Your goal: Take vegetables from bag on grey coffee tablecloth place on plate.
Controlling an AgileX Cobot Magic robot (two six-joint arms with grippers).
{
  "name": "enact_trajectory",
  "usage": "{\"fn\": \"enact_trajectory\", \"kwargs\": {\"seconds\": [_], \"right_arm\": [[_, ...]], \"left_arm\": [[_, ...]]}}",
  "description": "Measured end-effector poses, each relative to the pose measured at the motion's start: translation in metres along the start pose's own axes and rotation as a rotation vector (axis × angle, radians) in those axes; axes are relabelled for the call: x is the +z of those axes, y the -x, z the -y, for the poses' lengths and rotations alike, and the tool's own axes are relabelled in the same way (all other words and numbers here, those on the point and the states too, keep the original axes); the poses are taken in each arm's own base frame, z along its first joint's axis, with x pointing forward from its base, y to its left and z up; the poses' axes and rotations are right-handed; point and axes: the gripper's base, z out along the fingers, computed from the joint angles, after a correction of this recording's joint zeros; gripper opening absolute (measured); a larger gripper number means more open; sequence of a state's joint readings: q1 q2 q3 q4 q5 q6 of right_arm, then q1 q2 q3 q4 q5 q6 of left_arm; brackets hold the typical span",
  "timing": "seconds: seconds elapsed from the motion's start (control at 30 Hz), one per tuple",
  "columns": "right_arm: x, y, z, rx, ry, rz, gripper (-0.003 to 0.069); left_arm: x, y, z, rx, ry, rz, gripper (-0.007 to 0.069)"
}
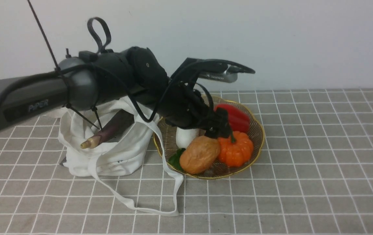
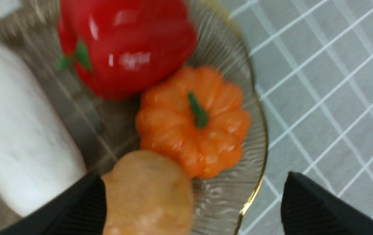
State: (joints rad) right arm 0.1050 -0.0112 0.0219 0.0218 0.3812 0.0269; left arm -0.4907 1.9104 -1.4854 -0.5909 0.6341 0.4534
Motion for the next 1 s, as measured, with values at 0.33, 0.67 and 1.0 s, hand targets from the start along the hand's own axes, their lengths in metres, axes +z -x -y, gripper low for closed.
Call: {"fn": "enact_trajectory", "kwargs": {"seconds": [0.33, 0.67, 1.0], "right_arm": [[0.000, 0.000, 0.000, 0.000, 0.000, 0.000, -0.0015], [0.000, 0.000, 0.000, 0.000, 0.000, 0.000, -0.0015], [0.000, 0.000, 0.000, 0.000, 0.000, 0.000, -0.0015]], "left_arm": [[-0.129, 0.027, 0.027, 0.144, 0.082, 0.107, 0.0200], [-0.278, -0.032, 0.056, 0.189, 0.333, 0.043, -0.0005], [-0.276, -0.156, 0.050, 0.068, 0.381, 0.135, -0.0005]]}}
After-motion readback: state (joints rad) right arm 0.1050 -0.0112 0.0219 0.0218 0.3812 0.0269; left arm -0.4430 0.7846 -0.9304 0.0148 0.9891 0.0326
